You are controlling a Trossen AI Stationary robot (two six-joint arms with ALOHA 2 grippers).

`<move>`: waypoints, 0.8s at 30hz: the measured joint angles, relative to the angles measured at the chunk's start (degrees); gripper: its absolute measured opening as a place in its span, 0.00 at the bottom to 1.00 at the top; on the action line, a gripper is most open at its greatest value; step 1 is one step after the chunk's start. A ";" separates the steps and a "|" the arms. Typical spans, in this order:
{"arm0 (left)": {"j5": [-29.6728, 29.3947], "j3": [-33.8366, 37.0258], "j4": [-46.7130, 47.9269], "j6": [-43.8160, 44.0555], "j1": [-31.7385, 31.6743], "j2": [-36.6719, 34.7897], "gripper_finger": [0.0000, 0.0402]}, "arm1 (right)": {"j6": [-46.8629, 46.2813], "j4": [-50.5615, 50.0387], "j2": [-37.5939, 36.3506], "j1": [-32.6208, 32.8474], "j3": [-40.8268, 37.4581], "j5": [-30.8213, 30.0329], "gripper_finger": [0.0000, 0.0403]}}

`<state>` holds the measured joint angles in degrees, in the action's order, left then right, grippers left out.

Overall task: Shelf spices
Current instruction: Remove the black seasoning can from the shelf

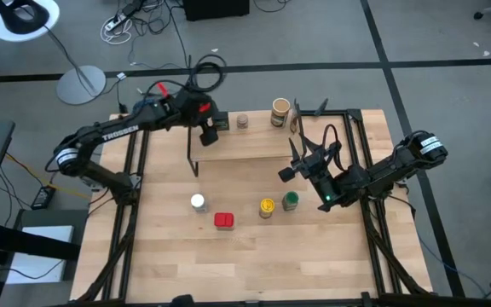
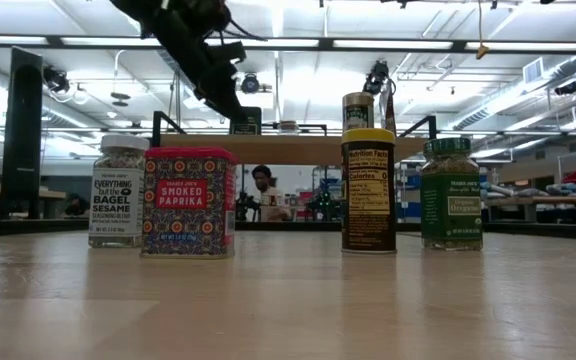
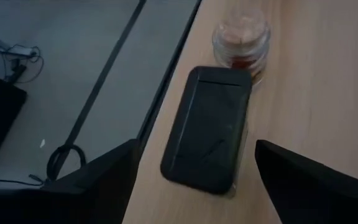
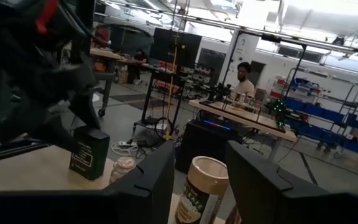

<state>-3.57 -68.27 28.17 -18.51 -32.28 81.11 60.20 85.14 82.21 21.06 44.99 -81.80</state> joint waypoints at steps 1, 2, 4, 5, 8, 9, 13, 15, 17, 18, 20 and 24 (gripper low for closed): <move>0.45 0.00 -0.18 -0.57 -0.03 0.55 0.80 | 0.00 -0.03 0.00 0.00 0.00 0.00 0.35; 0.81 0.00 -0.10 -0.91 -0.01 1.09 0.79 | 0.00 -0.01 0.00 0.00 0.00 0.00 0.35; 1.21 0.02 -0.23 -1.15 0.03 1.90 0.76 | 0.00 -0.03 0.00 0.00 0.00 0.02 0.35; 1.33 0.02 -0.45 -1.17 0.04 2.22 0.75 | 0.00 -0.04 0.00 0.00 0.00 0.02 0.35; 1.31 0.02 -0.47 -1.11 0.14 2.77 0.65 | 0.00 -0.02 0.00 0.00 0.00 0.02 0.35; 1.31 0.02 -0.45 -1.00 0.14 2.77 0.61 | 0.00 -0.04 0.00 0.00 0.00 0.02 0.35; 1.37 0.02 -0.47 -0.52 0.53 2.58 0.40 | 0.00 -0.07 0.00 0.00 0.00 0.03 0.35; 1.74 0.01 -0.46 0.05 0.82 2.42 0.29 | 0.00 -0.26 -0.01 0.00 0.00 0.03 0.35; 2.76 -0.75 0.68 0.71 0.90 2.42 0.28 | 0.00 -0.57 0.00 0.00 0.00 0.03 0.35; 3.42 -1.28 1.18 0.83 1.14 2.42 0.28 | -0.01 -0.55 -0.01 0.00 0.00 0.04 0.35; 4.13 -2.90 1.91 0.94 1.89 2.42 0.28 | -0.02 -0.63 -0.02 0.00 0.00 0.04 0.35; 4.33 -7.65 6.85 0.97 4.66 2.42 0.28 | -0.02 -0.92 -0.02 0.00 0.00 0.04 0.35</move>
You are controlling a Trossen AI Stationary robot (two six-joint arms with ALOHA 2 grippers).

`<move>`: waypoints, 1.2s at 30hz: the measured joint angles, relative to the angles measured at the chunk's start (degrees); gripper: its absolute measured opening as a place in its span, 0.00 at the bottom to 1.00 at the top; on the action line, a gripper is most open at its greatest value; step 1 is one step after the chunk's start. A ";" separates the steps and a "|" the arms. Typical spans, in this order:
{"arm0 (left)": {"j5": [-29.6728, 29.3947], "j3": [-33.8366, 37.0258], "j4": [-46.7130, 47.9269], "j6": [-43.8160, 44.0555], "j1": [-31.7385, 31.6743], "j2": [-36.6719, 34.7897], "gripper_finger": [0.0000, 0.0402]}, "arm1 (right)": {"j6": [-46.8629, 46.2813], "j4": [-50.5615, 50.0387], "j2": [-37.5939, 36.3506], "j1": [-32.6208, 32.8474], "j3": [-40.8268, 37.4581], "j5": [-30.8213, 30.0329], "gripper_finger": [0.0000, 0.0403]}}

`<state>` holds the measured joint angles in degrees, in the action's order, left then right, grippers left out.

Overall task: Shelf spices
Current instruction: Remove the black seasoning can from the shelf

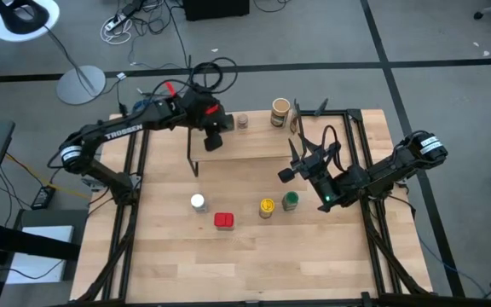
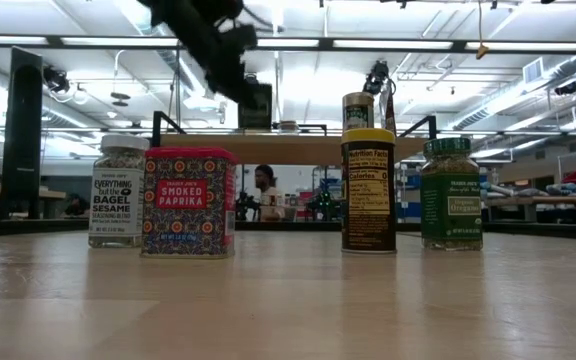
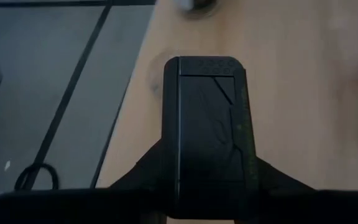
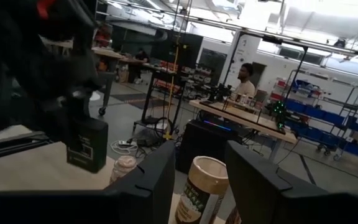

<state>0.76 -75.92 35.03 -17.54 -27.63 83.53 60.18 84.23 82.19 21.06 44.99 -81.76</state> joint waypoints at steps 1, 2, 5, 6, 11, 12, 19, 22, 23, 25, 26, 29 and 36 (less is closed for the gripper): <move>0.04 -1.38 1.35 0.00 0.95 0.00 0.28 | 0.00 -0.11 0.00 0.00 0.00 0.00 0.34; 0.21 -2.73 2.62 0.02 1.89 0.00 0.28 | -0.02 -0.13 0.00 0.00 0.00 0.00 0.34; 2.16 -5.81 6.93 1.30 5.39 -0.04 0.28 | -0.01 -0.37 0.00 0.00 0.00 -0.01 0.34; 2.55 -6.49 7.92 2.05 6.74 -0.04 0.28 | -0.02 -0.40 0.00 0.00 0.00 0.00 0.34; 1.83 -6.50 8.39 6.53 13.47 -0.06 0.28 | -0.02 -0.47 0.00 -0.11 0.00 0.00 0.34; 1.38 -6.06 8.45 7.62 14.70 0.06 0.28 | -0.02 -0.55 0.00 -0.11 0.00 0.00 0.34; -4.43 -0.95 6.01 14.21 22.35 0.31 0.28 | -0.03 -0.85 0.00 -0.11 0.00 0.00 0.34; -4.51 2.16 2.72 16.60 25.28 0.33 0.28 | -0.02 -0.85 0.00 -0.11 0.00 0.00 0.34; -4.51 3.33 1.35 17.31 26.16 0.36 0.28 | -0.04 -0.83 0.00 -0.11 0.00 0.00 0.34; -4.59 5.47 -1.23 19.00 27.46 0.63 0.28 | -0.04 -0.85 0.00 -0.11 0.00 0.00 0.34; -4.65 6.56 -1.86 19.81 28.05 0.68 0.28 | -0.04 -0.85 0.00 -0.11 0.00 0.00 0.34; -4.96 10.40 -6.80 22.21 29.56 0.68 0.28 | -0.04 -0.85 0.00 -0.11 0.00 0.00 0.34; -5.02 17.47 -15.99 25.54 32.11 1.42 0.28 | -0.13 -0.81 0.00 -0.11 0.00 0.00 0.34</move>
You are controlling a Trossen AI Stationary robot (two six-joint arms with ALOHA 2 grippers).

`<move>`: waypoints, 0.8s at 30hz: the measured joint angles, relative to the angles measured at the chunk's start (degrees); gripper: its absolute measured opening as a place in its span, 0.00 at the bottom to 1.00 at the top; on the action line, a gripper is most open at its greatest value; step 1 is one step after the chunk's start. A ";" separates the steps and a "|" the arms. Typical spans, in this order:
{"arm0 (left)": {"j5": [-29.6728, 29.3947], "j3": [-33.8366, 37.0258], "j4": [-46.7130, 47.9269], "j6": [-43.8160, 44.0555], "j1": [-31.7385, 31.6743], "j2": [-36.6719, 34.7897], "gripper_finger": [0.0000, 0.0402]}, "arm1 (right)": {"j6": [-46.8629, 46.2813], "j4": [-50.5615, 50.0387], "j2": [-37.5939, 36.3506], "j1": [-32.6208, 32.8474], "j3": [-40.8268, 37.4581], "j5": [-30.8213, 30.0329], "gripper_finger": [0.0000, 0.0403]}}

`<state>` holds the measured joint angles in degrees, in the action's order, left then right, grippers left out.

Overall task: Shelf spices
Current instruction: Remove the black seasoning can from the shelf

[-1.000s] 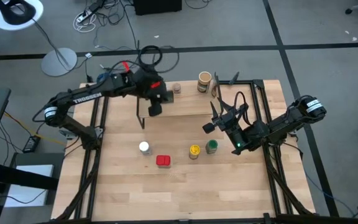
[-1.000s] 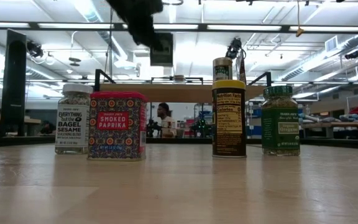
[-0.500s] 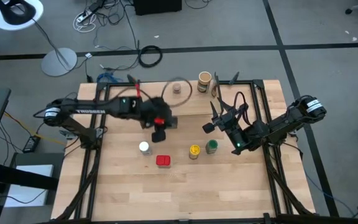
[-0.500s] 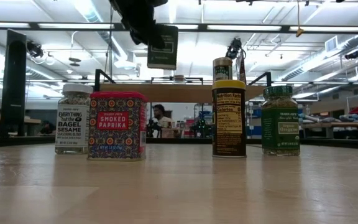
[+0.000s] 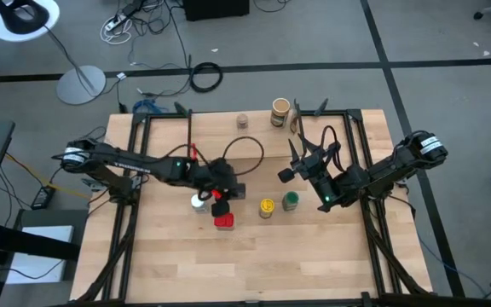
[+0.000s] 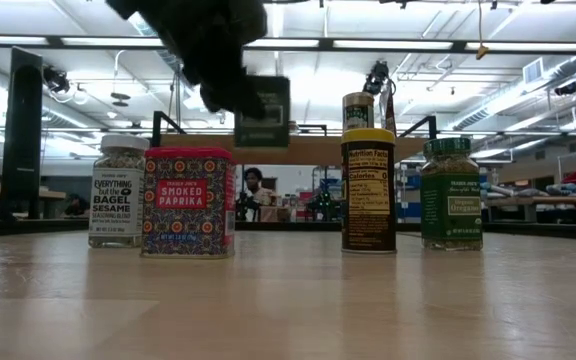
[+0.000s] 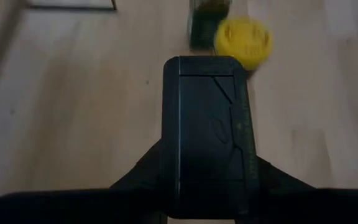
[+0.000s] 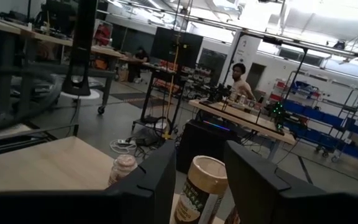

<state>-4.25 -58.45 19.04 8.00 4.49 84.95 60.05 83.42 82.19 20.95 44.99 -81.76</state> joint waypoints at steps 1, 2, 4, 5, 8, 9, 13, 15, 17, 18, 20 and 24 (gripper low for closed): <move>0.00 0.81 -0.27 -0.17 0.45 0.38 0.28 | 0.00 0.00 0.00 0.00 0.00 0.00 0.33; 0.09 1.50 -1.30 -0.57 0.84 0.74 0.28 | 0.02 -0.01 0.00 0.00 0.00 0.00 0.33; 0.35 2.91 -2.00 -1.39 1.36 1.38 0.28 | 0.01 -0.01 0.00 0.00 0.00 0.00 0.33; 0.42 3.37 -1.92 -1.41 1.38 1.75 0.28 | -0.03 -0.02 0.00 0.00 0.00 0.00 0.33; 0.05 4.39 -2.83 -0.31 1.24 3.28 0.28 | -0.02 -0.16 0.00 0.00 0.00 0.02 0.33; -0.57 4.39 -2.84 -0.26 1.23 3.87 0.28 | -0.08 -0.20 0.00 0.00 0.00 0.02 0.33; -1.09 4.43 -4.27 -0.26 1.29 6.57 0.28 | -0.15 -0.34 0.00 0.00 0.00 0.04 0.33; -1.09 4.43 -5.61 -0.26 1.29 7.91 0.28 | -0.09 -0.47 0.02 0.00 -0.01 0.07 0.33; -1.10 4.43 -5.80 -0.30 1.27 9.18 0.28 | -0.13 -0.38 0.00 0.00 -0.02 0.10 0.33; -1.10 4.43 -6.14 -0.30 1.27 9.58 0.28 | -0.05 -0.43 0.00 0.00 -0.02 0.06 0.33; -1.14 4.41 -6.42 -0.28 1.26 10.43 0.28 | 0.00 -0.46 0.00 0.00 -0.02 0.08 0.33; -1.68 4.35 -6.77 -0.26 1.27 11.56 0.28 | -0.02 -0.75 0.02 0.00 -0.02 0.03 0.33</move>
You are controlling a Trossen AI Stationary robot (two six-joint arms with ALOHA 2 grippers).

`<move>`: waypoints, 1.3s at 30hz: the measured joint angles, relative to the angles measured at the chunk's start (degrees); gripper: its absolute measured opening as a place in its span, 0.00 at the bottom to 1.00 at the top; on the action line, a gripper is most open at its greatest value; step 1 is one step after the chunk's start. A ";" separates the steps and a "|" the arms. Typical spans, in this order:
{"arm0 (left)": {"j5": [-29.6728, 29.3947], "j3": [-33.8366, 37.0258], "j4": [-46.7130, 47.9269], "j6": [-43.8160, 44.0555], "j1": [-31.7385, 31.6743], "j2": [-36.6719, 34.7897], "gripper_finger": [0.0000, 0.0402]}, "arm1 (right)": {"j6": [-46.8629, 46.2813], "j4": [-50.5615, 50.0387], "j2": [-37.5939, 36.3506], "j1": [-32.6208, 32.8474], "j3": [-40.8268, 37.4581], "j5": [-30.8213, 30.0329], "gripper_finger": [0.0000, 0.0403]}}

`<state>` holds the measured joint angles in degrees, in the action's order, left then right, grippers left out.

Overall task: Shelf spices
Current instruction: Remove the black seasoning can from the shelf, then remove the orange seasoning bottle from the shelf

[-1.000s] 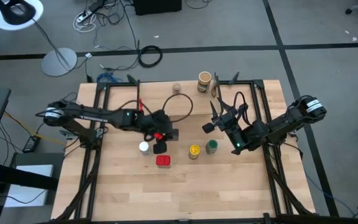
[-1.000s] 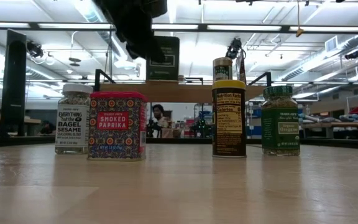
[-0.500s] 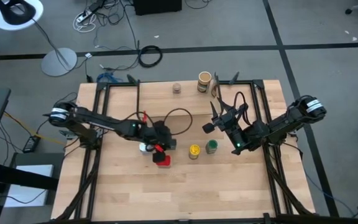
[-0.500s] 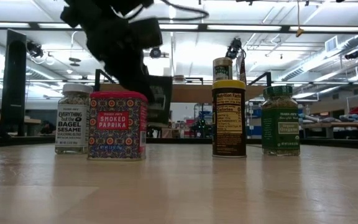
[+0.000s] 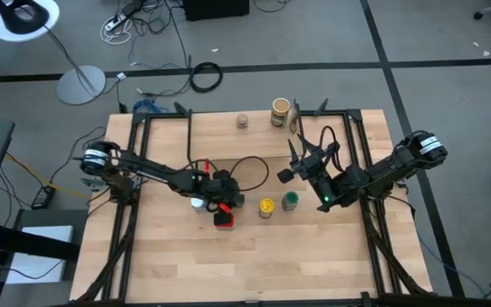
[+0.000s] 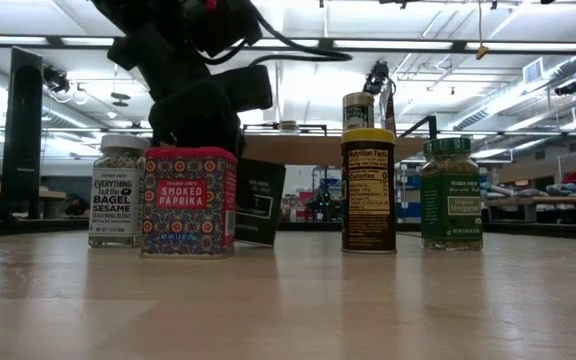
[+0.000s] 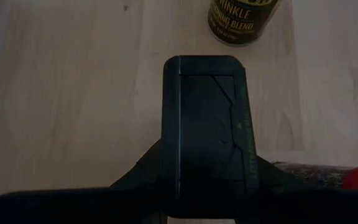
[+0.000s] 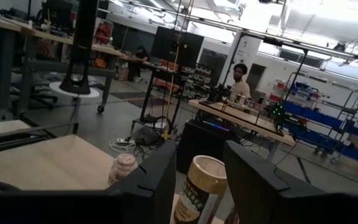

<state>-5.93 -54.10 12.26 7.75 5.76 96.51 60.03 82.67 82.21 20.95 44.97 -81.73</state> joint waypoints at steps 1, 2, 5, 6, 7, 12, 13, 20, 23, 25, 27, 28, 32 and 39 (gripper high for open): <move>-0.16 -0.05 -0.24 0.00 0.00 0.10 0.28 | -0.06 0.00 -0.01 0.00 0.00 0.01 0.33; -0.21 -0.05 -0.28 0.01 0.00 0.11 0.29 | -0.05 -0.02 -0.02 0.00 0.00 0.01 0.33; -1.00 -0.05 -0.17 0.29 0.00 0.18 0.37 | -0.27 -0.07 -0.02 0.00 0.00 0.04 0.33; -1.79 -0.05 -0.14 0.55 0.00 0.10 0.41 | -0.33 -0.11 -0.02 0.00 0.00 0.04 0.33; -2.59 -0.02 -0.07 1.24 -0.03 -0.02 0.43 | -0.35 -0.13 -0.02 0.00 0.00 0.10 0.33; -5.45 -1.00 0.26 1.95 -0.19 -0.15 0.52 | -0.35 -0.10 -0.02 0.00 0.00 0.32 0.33; -5.44 -1.39 0.27 1.95 -0.18 -0.15 0.53 | -0.35 -0.11 -0.02 0.00 0.00 0.34 0.33; -5.44 -6.39 3.16 1.66 -0.11 -0.19 0.54 | -0.34 -0.11 -0.02 0.00 0.00 0.34 0.33; -5.45 -9.79 6.20 1.31 -0.11 -0.24 0.54 | -0.33 -0.15 -0.02 0.02 0.00 0.32 0.33; -5.60 -12.65 8.70 -0.05 -0.11 -0.24 0.54 | -0.33 -0.19 0.00 0.02 0.00 0.33 0.33; -5.80 -15.90 11.50 -2.23 -0.11 -0.24 0.54 | -0.33 -0.26 -0.01 0.04 0.00 0.34 0.33; -6.31 -17.51 13.01 -3.60 -0.11 -0.24 0.54 | -0.32 -0.27 -0.01 0.04 0.00 0.34 0.33; -13.57 -23.76 20.33 -10.25 -0.36 -0.26 0.54 | -0.31 -0.30 -0.02 0.04 0.00 0.34 0.33; -27.95 -31.55 25.28 -18.55 -4.61 -0.32 0.54 | 0.17 -0.30 0.00 0.62 0.00 0.83 0.33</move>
<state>-33.89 -85.65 37.55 -10.80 1.15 96.18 60.20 82.37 82.21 21.57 44.97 -80.90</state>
